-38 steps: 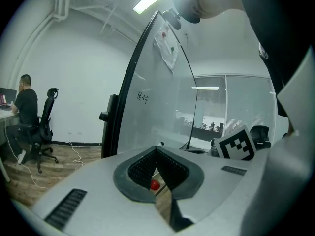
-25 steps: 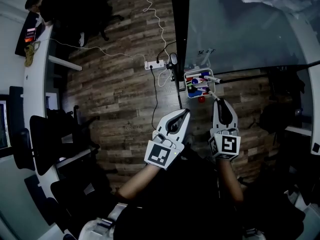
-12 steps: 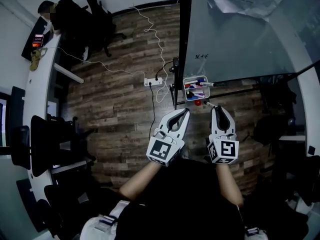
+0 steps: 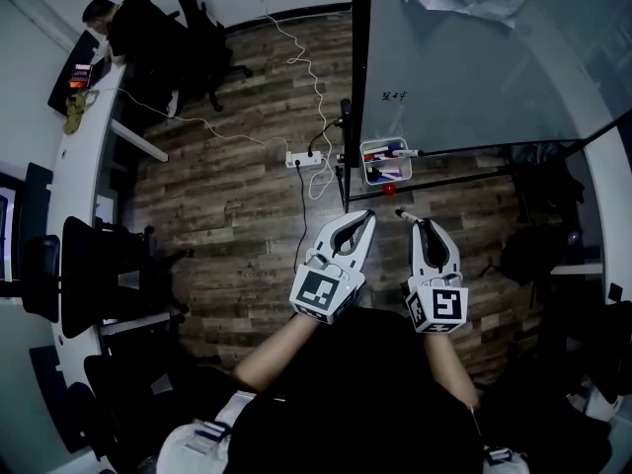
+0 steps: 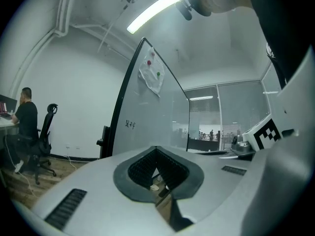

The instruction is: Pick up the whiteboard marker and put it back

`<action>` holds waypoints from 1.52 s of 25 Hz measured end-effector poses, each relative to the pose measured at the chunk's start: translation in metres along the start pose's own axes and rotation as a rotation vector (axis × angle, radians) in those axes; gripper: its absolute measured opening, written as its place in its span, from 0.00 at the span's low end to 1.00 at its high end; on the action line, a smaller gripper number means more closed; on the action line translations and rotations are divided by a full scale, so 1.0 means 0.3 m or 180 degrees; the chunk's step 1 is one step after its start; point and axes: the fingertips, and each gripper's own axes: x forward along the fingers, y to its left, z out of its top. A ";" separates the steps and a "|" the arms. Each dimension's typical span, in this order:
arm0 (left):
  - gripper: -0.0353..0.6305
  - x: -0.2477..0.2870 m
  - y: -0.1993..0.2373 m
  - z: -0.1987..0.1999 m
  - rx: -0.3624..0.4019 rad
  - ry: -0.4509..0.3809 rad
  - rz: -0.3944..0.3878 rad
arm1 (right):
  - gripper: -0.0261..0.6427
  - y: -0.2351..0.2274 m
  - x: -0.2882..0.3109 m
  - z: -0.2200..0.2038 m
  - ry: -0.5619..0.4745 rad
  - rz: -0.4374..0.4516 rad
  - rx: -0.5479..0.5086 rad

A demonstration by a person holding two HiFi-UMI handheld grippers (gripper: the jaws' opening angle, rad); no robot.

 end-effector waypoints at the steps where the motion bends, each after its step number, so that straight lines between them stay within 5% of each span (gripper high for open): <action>1: 0.06 -0.008 -0.002 -0.003 -0.0009 0.0008 0.0006 | 0.16 0.004 -0.005 -0.002 -0.0002 0.0010 -0.0002; 38: 0.06 -0.037 0.038 -0.019 -0.0095 0.0028 0.0104 | 0.16 0.041 0.006 0.016 -0.0008 0.0076 -0.0048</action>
